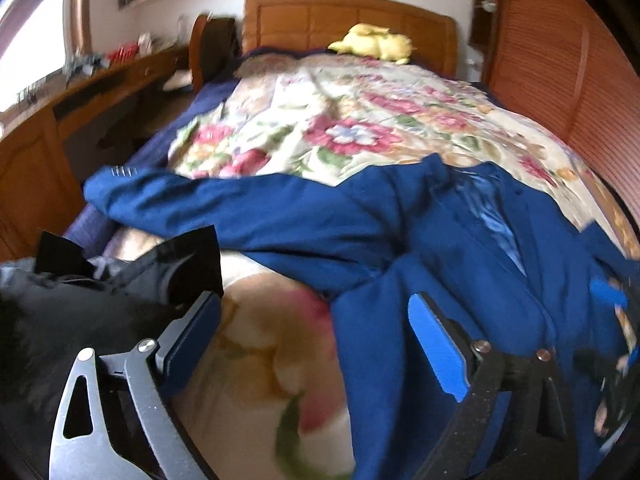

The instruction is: Fold large clothes

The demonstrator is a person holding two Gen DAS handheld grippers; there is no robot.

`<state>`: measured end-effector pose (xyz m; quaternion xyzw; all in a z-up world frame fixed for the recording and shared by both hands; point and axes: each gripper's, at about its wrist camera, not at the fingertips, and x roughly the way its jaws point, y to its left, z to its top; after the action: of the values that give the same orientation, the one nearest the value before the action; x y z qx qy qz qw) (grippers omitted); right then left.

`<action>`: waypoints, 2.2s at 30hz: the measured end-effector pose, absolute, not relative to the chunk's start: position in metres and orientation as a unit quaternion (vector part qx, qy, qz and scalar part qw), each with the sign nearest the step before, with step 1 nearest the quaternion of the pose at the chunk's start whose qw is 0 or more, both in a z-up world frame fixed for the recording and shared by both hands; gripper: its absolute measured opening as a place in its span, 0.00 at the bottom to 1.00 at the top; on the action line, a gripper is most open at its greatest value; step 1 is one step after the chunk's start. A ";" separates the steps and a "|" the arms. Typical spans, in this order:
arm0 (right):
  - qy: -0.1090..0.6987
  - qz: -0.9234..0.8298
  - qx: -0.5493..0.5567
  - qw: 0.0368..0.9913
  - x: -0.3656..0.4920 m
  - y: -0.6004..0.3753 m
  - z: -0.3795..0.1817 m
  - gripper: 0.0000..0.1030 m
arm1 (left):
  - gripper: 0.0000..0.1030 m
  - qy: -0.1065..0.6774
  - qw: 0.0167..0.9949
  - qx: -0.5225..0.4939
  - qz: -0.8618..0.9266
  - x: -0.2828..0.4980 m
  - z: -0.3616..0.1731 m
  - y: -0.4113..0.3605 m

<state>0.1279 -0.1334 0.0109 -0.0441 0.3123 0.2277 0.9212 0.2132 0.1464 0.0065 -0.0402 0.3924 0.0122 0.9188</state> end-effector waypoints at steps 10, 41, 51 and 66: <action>0.303 0.233 -0.058 0.922 0.157 -0.117 0.030 1.00 | 0.88 0.417 0.904 -0.081 0.048 0.291 -0.018 0.164; 0.277 0.234 -0.031 0.931 0.154 -0.125 0.020 1.00 | 0.02 0.427 0.899 -0.072 0.061 0.316 -0.026 0.159; 0.263 0.214 -0.002 0.941 0.157 -0.139 0.024 1.00 | 0.02 0.372 0.928 -0.011 0.014 0.292 0.038 0.107; 0.264 0.178 0.023 0.948 0.170 -0.156 0.022 1.00 | 0.11 0.356 0.931 0.038 -0.069 0.204 0.055 0.027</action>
<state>0.1698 -0.1564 0.0222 0.0232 0.2641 0.1782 0.9476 0.2042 0.0266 0.0552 0.0379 0.3556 -0.0691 0.9313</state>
